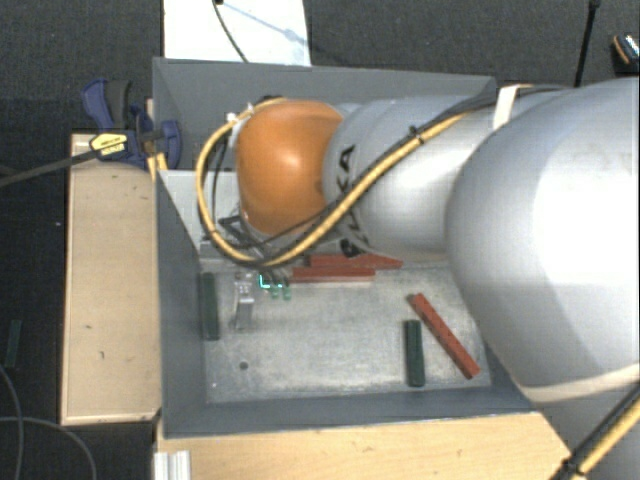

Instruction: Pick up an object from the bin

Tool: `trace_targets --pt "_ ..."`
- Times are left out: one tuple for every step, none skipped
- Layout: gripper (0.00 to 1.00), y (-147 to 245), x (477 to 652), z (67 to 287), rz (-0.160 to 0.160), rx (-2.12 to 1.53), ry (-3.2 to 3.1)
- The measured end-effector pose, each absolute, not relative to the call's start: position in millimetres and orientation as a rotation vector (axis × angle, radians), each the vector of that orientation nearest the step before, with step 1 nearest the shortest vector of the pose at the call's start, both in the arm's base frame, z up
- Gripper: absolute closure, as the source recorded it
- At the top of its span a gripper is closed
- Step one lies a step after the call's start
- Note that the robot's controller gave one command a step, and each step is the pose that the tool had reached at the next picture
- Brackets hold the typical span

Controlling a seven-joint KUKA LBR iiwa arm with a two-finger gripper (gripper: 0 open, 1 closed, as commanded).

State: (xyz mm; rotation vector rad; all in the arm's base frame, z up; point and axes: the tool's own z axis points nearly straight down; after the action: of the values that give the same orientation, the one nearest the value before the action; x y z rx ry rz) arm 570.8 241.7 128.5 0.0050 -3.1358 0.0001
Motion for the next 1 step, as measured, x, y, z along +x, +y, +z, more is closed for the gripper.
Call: trace_targets --pt "0.0 202.9 578.3 106.6 0.002 0.67 -3.069"
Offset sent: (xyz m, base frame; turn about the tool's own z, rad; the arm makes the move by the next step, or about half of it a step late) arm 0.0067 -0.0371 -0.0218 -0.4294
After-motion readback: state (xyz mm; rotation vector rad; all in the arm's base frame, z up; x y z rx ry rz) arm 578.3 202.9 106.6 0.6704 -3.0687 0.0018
